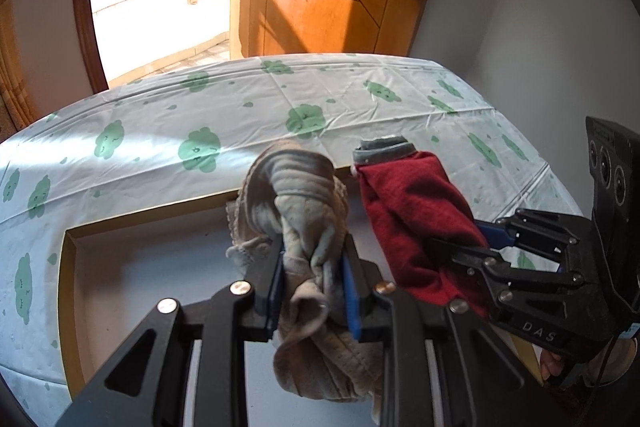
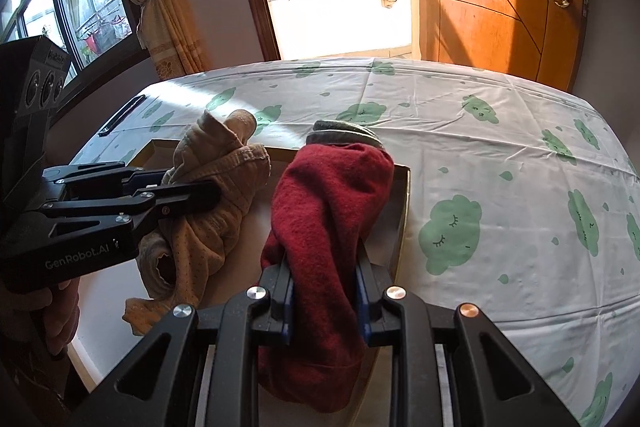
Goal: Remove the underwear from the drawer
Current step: 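Carry the red cloth with the right tool while the left tool carries underwear over the tray, then open both tools to drop the red cloth and beige underwear into the tray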
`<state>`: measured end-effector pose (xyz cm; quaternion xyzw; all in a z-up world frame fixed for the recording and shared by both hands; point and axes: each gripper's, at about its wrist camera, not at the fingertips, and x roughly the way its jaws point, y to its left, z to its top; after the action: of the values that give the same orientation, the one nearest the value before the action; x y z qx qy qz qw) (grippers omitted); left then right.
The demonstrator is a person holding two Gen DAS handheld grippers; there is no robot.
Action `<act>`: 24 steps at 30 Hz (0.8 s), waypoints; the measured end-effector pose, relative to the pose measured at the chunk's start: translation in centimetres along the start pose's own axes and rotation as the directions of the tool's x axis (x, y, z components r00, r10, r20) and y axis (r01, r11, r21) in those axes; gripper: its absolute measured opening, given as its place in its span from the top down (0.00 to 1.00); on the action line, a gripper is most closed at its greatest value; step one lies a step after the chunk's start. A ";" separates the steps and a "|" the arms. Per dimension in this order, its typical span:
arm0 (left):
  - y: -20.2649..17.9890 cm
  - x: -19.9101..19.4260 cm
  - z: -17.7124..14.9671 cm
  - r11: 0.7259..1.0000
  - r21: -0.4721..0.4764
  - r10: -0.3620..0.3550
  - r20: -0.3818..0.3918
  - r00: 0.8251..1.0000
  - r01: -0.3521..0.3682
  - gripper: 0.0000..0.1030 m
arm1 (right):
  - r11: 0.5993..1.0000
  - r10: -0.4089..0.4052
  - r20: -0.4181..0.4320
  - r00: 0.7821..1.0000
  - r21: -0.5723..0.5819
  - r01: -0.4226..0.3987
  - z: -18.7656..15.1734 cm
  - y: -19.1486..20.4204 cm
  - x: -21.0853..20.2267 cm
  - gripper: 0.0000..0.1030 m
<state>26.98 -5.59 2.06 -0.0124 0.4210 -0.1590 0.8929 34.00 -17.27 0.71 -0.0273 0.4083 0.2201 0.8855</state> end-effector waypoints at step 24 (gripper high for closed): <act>-0.3 -5.3 -3.1 1.000 -0.022 -0.017 0.075 0.997 0.019 0.46 | 0.999 0.006 0.062 0.998 0.035 -0.008 -2.3 1.7 -5.1 0.52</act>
<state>21.43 -3.93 4.03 -0.0321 0.3890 -0.1618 0.9063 28.74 -18.10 3.21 -0.0034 0.3847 0.2165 0.8973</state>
